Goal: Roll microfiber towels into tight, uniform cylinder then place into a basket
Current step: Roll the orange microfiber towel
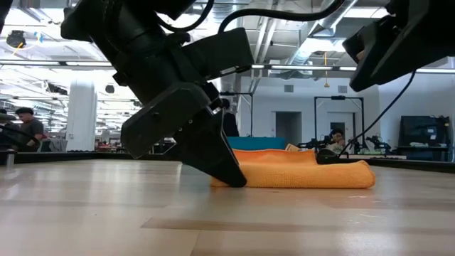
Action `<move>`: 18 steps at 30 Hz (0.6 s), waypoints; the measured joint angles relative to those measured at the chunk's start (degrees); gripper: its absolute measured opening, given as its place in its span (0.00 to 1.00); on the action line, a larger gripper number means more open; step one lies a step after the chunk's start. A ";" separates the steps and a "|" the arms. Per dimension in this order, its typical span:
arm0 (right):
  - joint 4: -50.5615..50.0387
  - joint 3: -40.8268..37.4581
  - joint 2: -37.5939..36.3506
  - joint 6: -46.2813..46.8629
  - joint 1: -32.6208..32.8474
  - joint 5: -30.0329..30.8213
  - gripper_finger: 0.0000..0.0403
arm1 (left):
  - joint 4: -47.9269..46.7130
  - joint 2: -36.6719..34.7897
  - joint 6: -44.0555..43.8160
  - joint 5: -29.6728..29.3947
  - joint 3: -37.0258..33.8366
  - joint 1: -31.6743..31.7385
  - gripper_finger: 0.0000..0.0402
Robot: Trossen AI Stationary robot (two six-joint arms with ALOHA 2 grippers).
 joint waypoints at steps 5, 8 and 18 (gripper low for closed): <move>0.08 0.00 -0.02 0.33 -0.29 -0.03 0.46 | 0.17 -0.29 1.29 0.63 0.08 0.11 0.08; -0.24 0.00 -0.02 -0.52 -0.82 -0.02 0.50 | 0.17 -0.30 1.36 0.69 0.08 0.13 0.05; 0.30 0.15 9.16 -8.93 -3.43 -0.19 0.52 | -0.03 -0.54 1.34 0.91 0.08 0.15 0.06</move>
